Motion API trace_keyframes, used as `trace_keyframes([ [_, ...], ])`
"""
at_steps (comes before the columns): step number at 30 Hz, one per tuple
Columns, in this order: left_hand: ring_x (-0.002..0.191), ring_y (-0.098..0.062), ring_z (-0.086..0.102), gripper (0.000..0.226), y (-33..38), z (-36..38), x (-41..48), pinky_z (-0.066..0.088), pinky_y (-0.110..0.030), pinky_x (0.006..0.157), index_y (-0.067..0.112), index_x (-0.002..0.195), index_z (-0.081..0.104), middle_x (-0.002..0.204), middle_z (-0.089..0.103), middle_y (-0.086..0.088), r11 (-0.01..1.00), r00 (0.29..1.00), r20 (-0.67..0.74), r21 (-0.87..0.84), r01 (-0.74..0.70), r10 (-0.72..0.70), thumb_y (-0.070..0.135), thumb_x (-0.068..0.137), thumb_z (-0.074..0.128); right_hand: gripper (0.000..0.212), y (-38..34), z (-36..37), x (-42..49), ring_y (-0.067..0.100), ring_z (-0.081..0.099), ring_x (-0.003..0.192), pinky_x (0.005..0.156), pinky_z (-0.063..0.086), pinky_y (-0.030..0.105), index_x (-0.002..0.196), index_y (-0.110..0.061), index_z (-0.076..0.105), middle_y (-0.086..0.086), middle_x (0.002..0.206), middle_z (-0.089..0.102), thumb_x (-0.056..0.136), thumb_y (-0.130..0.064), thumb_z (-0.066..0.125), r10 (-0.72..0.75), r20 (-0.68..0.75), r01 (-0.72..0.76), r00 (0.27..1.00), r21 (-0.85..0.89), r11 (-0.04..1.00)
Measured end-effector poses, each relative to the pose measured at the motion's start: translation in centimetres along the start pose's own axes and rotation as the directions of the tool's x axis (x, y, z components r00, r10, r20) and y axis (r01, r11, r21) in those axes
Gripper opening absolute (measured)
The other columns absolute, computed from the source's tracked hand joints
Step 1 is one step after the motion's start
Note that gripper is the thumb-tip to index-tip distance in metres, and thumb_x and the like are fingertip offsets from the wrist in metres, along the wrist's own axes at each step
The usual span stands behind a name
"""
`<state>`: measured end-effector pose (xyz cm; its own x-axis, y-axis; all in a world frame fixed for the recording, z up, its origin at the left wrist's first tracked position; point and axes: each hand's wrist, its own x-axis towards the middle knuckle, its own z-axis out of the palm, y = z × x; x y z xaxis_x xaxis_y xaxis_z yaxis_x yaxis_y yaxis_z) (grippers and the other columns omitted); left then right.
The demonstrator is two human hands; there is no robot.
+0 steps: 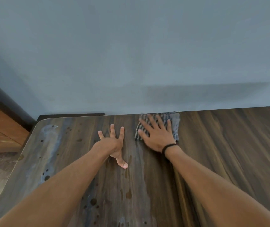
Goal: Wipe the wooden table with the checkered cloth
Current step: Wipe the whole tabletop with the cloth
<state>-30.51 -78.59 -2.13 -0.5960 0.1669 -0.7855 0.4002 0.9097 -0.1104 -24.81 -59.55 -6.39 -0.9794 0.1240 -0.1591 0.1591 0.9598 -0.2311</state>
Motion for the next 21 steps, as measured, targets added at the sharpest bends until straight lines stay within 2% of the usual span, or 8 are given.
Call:
trace_keyframes([
  [2, 0.134, -0.052, -0.034, 0.152, 0.0, 0.1, -0.2, -0.003, -0.067, 0.115, 0.028, 0.123, -0.050, 0.140, -0.054, -0.014, 1.000, 1.000, -0.005, -0.002, -0.004, 0.004, 0.064, 0.059, 0.083, 0.062, 0.8, 1.0, -2.2, 0.012, -0.017, 0.155, 0.115, -0.027, 0.048, 0.152, -0.063, -0.006, -0.023, 0.167, -0.011, 0.094, -0.078, 0.006, -0.141, 0.027, 0.142, 0.990, -0.030, 0.989],
  [8, 0.134, -0.054, -0.034, 0.156, -0.1, -0.1, -0.4, 0.006, -0.068, 0.115, 0.031, 0.133, -0.047, 0.141, -0.054, -0.010, 0.998, 1.000, 0.002, -0.056, 0.003, -0.003, 0.062, 0.056, 0.085, 0.063, 2.1, -0.5, -3.7, 0.010, -0.025, 0.152, 0.117, -0.027, 0.048, 0.153, -0.063, -0.002, -0.025, 0.163, -0.016, 0.093, -0.080, 0.010, -0.237, 0.110, 0.243, 0.965, -0.040, 0.969],
  [11, 0.134, -0.054, -0.033, 0.156, -0.2, 0.0, -0.6, 0.007, -0.068, 0.115, 0.031, 0.135, -0.046, 0.142, -0.054, -0.009, 0.998, 1.000, -0.013, -0.065, -0.010, 0.009, 0.061, 0.056, 0.085, 0.062, 3.5, -1.6, -5.7, 0.000, -0.023, 0.150, 0.117, -0.028, 0.043, 0.152, -0.061, 0.022, -0.029, 0.164, -0.005, 0.093, -0.081, 0.020, -0.419, 0.196, 0.409, 0.887, 0.087, 0.908],
  [13, 0.134, -0.055, -0.033, 0.156, -0.1, 0.1, -0.6, 0.009, -0.069, 0.115, 0.032, 0.135, -0.046, 0.142, -0.054, -0.008, 0.998, 1.000, -0.015, -0.065, -0.013, 0.012, 0.060, 0.057, 0.086, 0.050, 4.1, -2.2, -7.2, -0.010, -0.006, 0.150, 0.123, -0.019, 0.043, 0.139, -0.055, 0.049, -0.032, 0.161, 0.017, 0.095, -0.074, 0.035, -0.433, 0.135, 0.381, 0.892, 0.294, 0.877],
  [14, 0.133, -0.055, -0.034, 0.156, -0.1, 0.1, -0.6, 0.009, -0.069, 0.114, 0.032, 0.135, -0.046, 0.142, -0.054, -0.008, 0.997, 1.000, -0.019, -0.071, -0.014, 0.012, 0.060, 0.056, 0.086, 0.041, 3.7, -2.1, -8.0, -0.012, 0.006, 0.149, 0.127, -0.008, 0.045, 0.131, -0.050, 0.058, -0.031, 0.157, 0.029, 0.097, -0.067, 0.042, -0.361, 0.036, 0.323, 0.932, 0.372, 0.871],
  [16, 0.133, -0.055, -0.034, 0.156, -0.1, 0.1, -0.6, 0.010, -0.069, 0.114, 0.032, 0.135, -0.045, 0.142, -0.054, -0.007, 0.997, 0.999, -0.030, -0.079, -0.015, 0.012, 0.059, 0.055, 0.087, 0.034, 1.7, -1.1, -9.3, -0.008, 0.023, 0.144, 0.127, 0.014, 0.048, 0.128, -0.039, 0.063, -0.024, 0.153, 0.041, 0.100, -0.051, 0.047, -0.058, -0.202, 0.141, 0.978, 0.425, 0.894],
  [18, 0.134, -0.054, -0.034, 0.157, -0.1, 0.2, -0.5, 0.010, -0.069, 0.115, 0.033, 0.136, -0.044, 0.142, -0.053, -0.006, 0.996, 0.999, -0.040, -0.085, -0.018, 0.015, 0.059, 0.055, 0.087, 0.051, -1.0, 0.2, -9.5, 0.007, 0.018, 0.151, 0.128, 0.006, 0.046, 0.150, -0.025, 0.046, -0.008, 0.163, 0.031, 0.104, -0.047, 0.043, 0.228, -0.219, -0.131, 0.949, 0.385, 0.913],
  [21, 0.135, -0.052, -0.034, 0.156, -0.3, 0.3, -0.6, 0.009, -0.068, 0.115, 0.034, 0.136, -0.044, 0.144, -0.052, -0.005, 0.995, 0.999, -0.045, -0.097, -0.014, 0.009, 0.060, 0.055, 0.087, 0.073, -3.9, 1.5, -8.0, 0.026, -0.009, 0.157, 0.123, -0.011, 0.048, 0.164, -0.015, 0.003, 0.007, 0.171, -0.003, 0.106, -0.056, 0.023, 0.361, -0.111, -0.331, 0.926, 0.219, 0.918],
])
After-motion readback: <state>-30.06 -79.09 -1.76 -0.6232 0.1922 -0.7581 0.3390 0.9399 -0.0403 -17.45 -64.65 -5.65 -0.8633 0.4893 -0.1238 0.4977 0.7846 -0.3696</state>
